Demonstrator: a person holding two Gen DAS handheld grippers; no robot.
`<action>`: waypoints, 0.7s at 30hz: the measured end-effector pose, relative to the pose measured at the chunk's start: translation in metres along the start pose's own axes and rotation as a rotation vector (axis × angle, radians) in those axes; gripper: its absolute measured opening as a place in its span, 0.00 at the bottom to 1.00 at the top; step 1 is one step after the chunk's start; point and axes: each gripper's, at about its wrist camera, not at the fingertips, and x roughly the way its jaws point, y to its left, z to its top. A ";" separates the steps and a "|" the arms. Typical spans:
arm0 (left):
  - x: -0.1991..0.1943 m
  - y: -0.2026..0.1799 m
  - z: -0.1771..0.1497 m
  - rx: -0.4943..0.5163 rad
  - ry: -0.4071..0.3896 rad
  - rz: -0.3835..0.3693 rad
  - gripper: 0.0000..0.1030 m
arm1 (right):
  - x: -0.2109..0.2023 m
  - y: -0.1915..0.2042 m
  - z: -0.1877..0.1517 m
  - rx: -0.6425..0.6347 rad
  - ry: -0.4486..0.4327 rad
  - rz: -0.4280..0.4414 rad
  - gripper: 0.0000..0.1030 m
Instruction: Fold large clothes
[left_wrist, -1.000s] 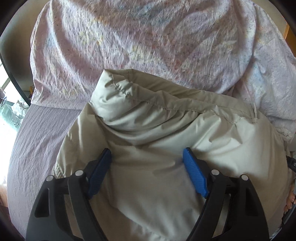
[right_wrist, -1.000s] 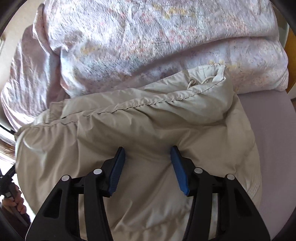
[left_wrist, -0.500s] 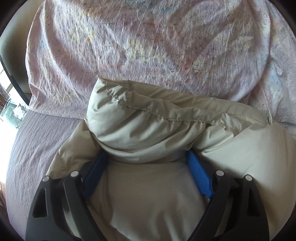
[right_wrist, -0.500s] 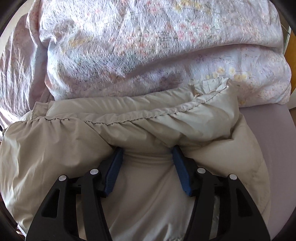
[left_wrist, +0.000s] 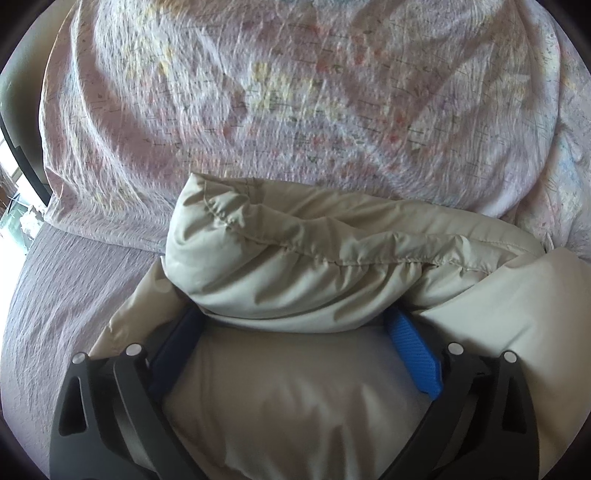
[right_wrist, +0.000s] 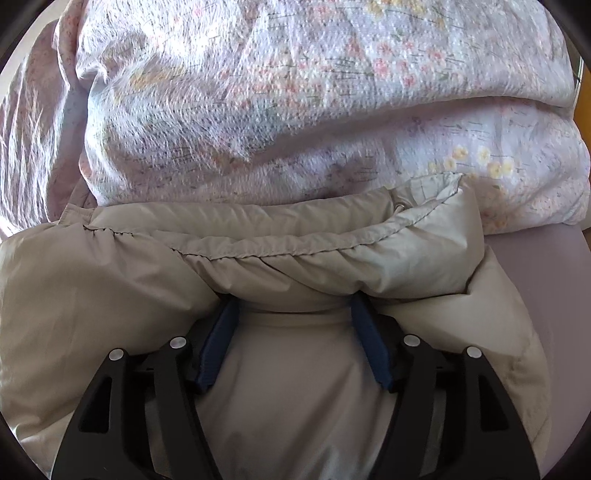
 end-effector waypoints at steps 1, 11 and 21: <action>0.003 0.000 0.001 0.000 -0.005 0.003 0.97 | 0.003 0.000 0.000 -0.002 -0.004 -0.003 0.65; 0.002 -0.001 0.000 0.027 -0.004 0.015 0.97 | -0.004 0.002 -0.003 0.028 -0.075 -0.042 0.64; 0.007 0.002 -0.001 0.030 -0.039 0.054 0.98 | 0.017 -0.014 -0.005 0.040 -0.091 -0.212 0.65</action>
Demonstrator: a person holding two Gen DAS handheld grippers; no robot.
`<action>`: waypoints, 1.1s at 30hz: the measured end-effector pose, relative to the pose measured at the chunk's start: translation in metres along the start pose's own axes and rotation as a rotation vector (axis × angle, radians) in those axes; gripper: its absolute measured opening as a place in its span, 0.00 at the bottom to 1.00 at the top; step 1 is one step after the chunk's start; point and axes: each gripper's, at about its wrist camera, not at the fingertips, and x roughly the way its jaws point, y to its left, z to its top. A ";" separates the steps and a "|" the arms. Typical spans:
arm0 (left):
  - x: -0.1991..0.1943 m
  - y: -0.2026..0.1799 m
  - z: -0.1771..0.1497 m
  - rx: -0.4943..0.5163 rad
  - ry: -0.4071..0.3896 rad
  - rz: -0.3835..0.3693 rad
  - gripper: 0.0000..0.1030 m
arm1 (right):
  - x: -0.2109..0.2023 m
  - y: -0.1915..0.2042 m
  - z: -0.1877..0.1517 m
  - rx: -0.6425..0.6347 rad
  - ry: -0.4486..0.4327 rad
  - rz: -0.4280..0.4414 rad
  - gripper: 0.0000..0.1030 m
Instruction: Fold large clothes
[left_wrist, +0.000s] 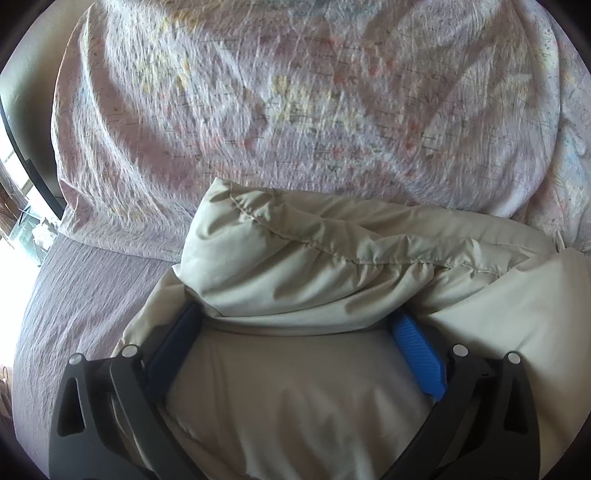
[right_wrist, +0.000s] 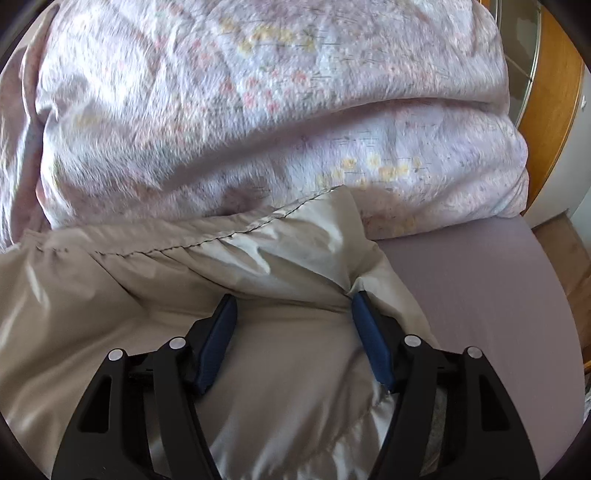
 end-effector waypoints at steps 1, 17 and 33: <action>0.002 0.001 0.000 -0.002 -0.001 -0.004 0.98 | 0.004 0.004 -0.001 -0.008 -0.002 -0.006 0.66; 0.016 0.018 -0.029 -0.025 -0.046 -0.019 0.98 | 0.028 -0.001 -0.016 0.013 0.010 0.028 0.71; 0.022 0.015 -0.037 -0.024 -0.057 -0.024 0.98 | 0.021 -0.010 -0.021 0.024 0.004 0.034 0.72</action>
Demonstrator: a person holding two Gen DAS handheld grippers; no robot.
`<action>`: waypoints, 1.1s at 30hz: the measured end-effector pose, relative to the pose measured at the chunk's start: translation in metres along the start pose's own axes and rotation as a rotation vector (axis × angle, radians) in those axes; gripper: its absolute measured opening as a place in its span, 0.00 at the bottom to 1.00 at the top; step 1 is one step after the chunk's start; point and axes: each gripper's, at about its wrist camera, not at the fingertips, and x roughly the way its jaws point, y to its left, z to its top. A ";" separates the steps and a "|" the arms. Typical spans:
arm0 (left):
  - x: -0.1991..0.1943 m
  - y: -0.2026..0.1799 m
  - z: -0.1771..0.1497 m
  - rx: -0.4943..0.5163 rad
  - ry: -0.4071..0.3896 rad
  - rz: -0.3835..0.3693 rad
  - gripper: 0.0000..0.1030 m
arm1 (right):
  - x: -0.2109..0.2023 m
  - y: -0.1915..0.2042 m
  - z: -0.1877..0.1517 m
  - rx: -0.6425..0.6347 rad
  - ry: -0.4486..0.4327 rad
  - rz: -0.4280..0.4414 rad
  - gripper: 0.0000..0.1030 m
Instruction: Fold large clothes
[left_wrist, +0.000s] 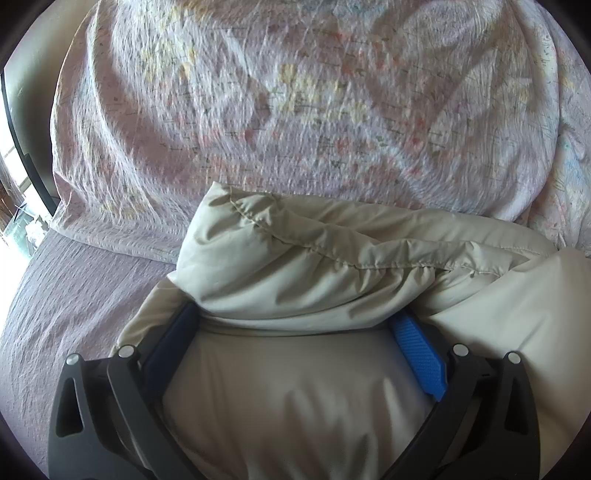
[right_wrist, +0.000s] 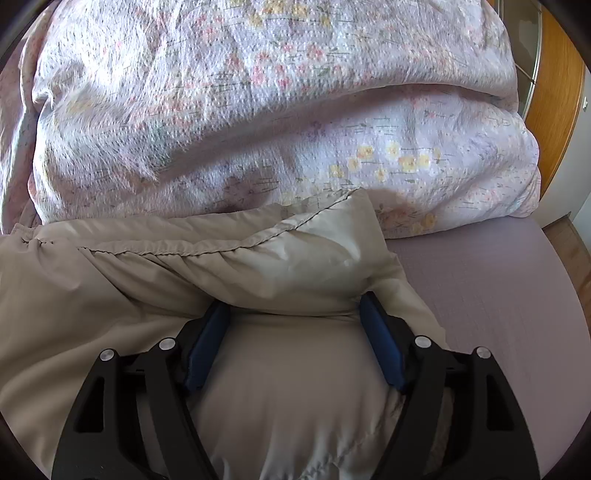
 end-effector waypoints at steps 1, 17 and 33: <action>0.001 0.000 0.000 0.000 0.000 0.000 0.98 | 0.000 0.000 0.000 0.001 0.000 -0.001 0.72; -0.045 0.016 0.014 0.017 0.060 0.019 0.97 | -0.048 -0.029 0.006 0.060 0.062 0.010 0.72; -0.081 0.088 -0.040 -0.044 0.184 0.049 0.97 | -0.074 -0.128 -0.066 0.464 0.298 0.150 0.74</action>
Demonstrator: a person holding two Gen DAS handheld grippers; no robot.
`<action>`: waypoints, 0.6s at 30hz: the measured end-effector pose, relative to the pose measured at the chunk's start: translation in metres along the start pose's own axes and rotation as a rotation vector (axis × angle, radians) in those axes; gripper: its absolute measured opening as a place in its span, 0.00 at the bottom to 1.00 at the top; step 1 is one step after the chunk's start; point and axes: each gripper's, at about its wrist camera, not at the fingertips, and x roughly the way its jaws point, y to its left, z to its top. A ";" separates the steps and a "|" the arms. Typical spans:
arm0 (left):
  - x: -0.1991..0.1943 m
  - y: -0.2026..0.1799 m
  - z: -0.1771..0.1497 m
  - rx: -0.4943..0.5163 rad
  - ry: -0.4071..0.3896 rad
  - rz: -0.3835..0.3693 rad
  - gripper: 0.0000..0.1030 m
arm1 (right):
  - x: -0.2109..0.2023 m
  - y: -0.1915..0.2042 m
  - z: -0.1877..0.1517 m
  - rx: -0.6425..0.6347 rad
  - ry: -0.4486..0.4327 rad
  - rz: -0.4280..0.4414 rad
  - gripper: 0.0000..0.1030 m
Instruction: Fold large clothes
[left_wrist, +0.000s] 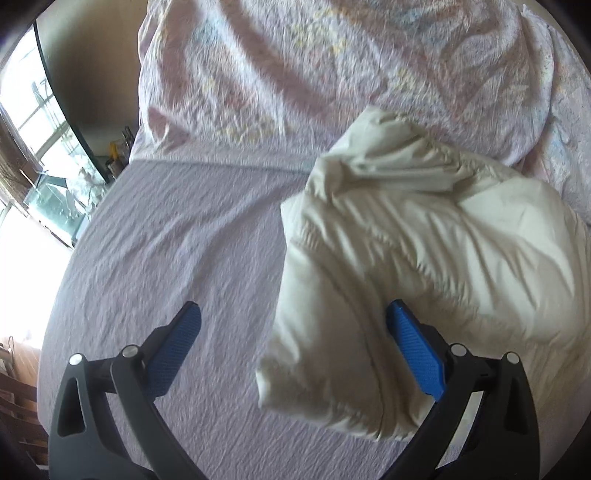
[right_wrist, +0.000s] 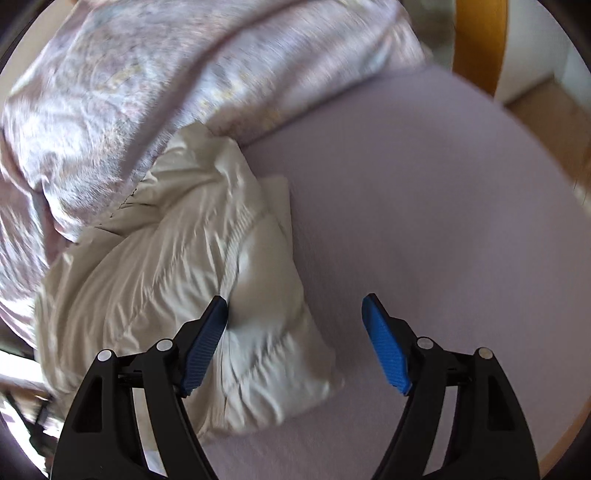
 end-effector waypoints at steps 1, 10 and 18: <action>0.001 0.002 -0.004 -0.008 0.010 -0.013 0.97 | 0.003 -0.003 -0.003 0.020 0.023 0.019 0.74; 0.005 0.009 -0.037 -0.145 0.090 -0.162 0.83 | 0.004 0.001 -0.034 0.102 0.041 0.069 0.58; -0.011 -0.005 -0.046 -0.209 0.060 -0.238 0.41 | -0.017 0.020 -0.042 0.100 0.012 0.057 0.31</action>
